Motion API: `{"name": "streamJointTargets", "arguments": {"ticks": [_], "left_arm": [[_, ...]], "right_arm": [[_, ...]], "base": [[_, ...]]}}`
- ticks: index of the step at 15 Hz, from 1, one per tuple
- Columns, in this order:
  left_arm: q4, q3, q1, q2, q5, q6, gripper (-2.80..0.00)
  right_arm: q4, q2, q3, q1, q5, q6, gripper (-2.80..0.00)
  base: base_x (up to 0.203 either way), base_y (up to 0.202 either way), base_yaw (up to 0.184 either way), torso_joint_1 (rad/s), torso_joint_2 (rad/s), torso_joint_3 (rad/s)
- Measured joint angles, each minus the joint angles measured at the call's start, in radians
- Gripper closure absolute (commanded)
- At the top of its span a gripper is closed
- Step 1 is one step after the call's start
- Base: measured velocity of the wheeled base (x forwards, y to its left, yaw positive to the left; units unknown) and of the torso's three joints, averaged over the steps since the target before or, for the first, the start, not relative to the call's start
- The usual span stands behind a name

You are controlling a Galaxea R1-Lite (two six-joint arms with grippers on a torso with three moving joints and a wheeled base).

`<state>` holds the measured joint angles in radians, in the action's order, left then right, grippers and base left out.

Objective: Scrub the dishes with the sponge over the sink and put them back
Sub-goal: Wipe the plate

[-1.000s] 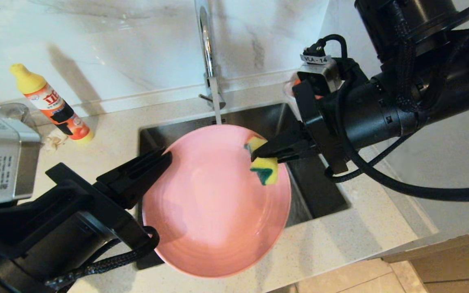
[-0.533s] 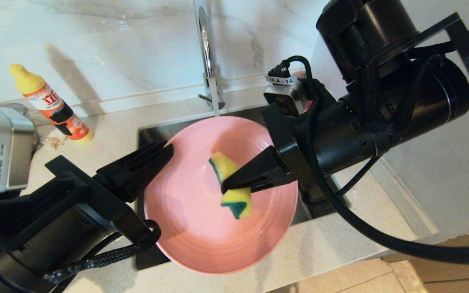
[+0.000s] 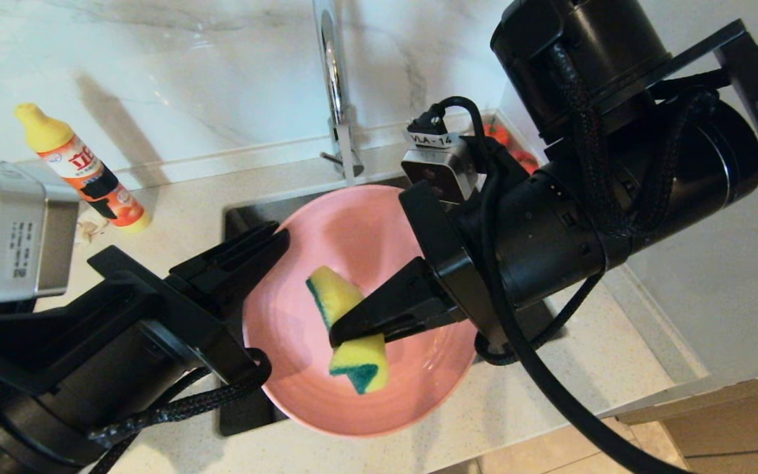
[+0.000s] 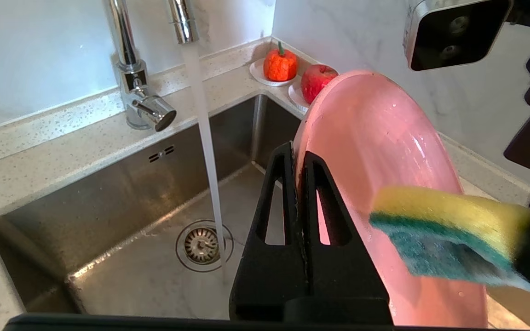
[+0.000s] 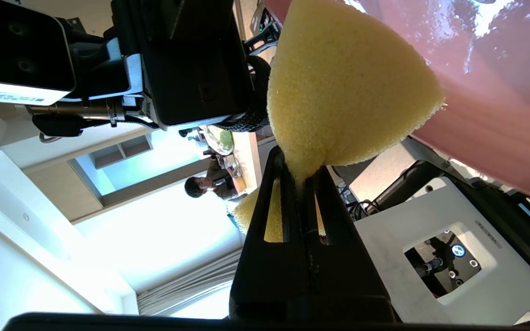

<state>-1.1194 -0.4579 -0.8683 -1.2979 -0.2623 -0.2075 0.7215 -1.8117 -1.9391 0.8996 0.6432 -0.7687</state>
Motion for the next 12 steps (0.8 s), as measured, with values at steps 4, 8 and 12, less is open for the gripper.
{"name": "streamJointTargets", "arguments": {"ticks": [4, 8, 12], "left_arm": [[0.001, 0.004, -0.001, 0.009, 0.004, 0.0, 0.0], [0.003, 0.009, -0.001, 0.023, 0.03, 0.0, 0.0], [0.003, 0.016, -0.001, 0.03, 0.032, -0.001, 0.0]], "right_arm": [[-0.004, -0.02, 0.0, -0.012, -0.058, -0.002, 0.0], [-0.029, -0.035, 0.0, -0.037, -0.1, 0.001, 0.0], [-0.055, -0.023, -0.003, -0.063, -0.113, 0.007, 0.0]], "base": [[0.0, 0.0, 0.0, 0.0, 0.0, 0.0], [0.0, 0.0, 0.0, 0.0, 0.0, 0.0], [0.0, 0.0, 0.0, 0.0, 0.0, 0.0]]}}
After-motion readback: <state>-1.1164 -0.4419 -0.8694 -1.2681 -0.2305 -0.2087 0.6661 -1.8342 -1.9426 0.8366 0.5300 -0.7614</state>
